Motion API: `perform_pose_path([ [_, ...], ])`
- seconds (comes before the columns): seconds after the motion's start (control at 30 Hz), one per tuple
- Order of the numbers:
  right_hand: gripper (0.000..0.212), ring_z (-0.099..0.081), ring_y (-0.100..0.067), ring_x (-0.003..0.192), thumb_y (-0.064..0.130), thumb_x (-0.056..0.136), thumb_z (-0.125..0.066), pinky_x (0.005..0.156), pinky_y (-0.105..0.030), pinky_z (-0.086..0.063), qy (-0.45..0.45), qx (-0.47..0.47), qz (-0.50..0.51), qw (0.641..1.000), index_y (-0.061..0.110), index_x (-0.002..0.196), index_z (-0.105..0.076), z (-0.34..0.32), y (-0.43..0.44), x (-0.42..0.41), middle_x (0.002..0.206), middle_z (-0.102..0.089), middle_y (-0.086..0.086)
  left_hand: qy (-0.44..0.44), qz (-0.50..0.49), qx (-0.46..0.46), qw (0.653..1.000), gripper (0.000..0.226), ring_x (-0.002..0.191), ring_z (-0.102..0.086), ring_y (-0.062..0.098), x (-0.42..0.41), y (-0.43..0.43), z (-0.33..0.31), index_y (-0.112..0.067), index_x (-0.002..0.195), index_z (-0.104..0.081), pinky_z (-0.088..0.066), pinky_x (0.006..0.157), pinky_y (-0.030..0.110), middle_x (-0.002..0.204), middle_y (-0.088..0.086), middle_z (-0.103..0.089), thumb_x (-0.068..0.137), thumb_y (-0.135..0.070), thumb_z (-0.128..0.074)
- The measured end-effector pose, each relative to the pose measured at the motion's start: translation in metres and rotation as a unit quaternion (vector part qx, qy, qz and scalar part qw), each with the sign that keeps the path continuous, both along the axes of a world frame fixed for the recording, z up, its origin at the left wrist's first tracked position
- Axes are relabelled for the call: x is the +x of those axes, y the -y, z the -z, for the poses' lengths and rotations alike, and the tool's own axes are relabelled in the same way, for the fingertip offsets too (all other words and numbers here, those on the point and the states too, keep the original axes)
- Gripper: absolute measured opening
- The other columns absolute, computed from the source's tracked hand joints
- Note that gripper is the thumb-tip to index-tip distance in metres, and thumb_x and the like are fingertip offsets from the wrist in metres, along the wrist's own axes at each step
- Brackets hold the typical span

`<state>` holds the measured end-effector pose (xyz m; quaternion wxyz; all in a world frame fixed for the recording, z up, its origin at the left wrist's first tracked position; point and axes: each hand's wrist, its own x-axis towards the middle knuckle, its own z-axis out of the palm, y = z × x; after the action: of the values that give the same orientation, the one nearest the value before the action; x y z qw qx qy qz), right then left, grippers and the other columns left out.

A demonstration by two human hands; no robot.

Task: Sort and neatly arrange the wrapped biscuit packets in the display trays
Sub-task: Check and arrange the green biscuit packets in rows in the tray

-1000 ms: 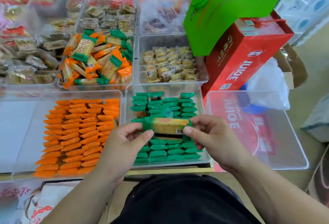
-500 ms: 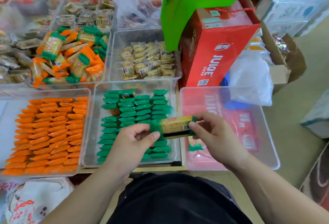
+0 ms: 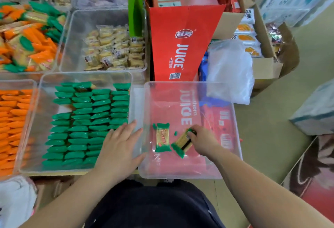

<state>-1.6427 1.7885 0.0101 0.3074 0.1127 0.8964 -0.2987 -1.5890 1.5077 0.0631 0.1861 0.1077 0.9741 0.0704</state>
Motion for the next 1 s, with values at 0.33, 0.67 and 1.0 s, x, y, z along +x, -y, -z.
perform_pose_path([
  [0.33, 0.045, -0.061, -0.028, 0.109, 0.01, 0.094, -0.052, 0.09, -0.039, -0.055, 0.027, -0.021, 0.048, 0.998, 0.018, 0.138, -0.057, 0.025, 0.016, -0.013, 0.133, -0.059, -0.009, -0.027, 0.006, 0.023, 0.999, 0.078, 0.125, -0.052, 0.033, 0.006, 0.002, 0.005, -0.017, 0.138, -0.058, -0.048, 0.1, 0.051, 0.153, 0.004, -0.046, 0.075, -0.062, -0.049],
  [0.67, 0.024, -0.064, -0.011, 0.084, 0.02, 0.092, -0.063, 0.074, -0.025, -0.043, -0.103, -0.08, 0.075, 0.989, 0.022, 0.115, -0.07, -0.032, 0.073, -0.023, 0.123, -0.061, -0.002, -0.084, -0.003, 0.061, 0.995, 0.065, 0.13, -0.046, 0.033, 0.004, 0.06, -0.011, -0.024, 0.138, -0.056, -0.042, 0.105, 0.052, 0.152, 0.005, -0.044, 0.082, -0.057, -0.058],
  [1.0, 0.006, -0.058, -0.002, 0.081, 0.03, 0.09, -0.072, 0.07, -0.009, -0.038, -0.236, -0.113, -0.023, 0.965, 0.03, 0.095, -0.069, -0.096, 0.231, -0.024, 0.096, -0.06, 0.014, -0.119, -0.109, -0.042, 0.986, 0.064, 0.118, -0.054, 0.037, -0.015, 0.242, -0.014, -0.013, 0.133, -0.059, -0.05, 0.091, 0.05, 0.139, 0.016, -0.054, 0.081, -0.046, -0.073],
])
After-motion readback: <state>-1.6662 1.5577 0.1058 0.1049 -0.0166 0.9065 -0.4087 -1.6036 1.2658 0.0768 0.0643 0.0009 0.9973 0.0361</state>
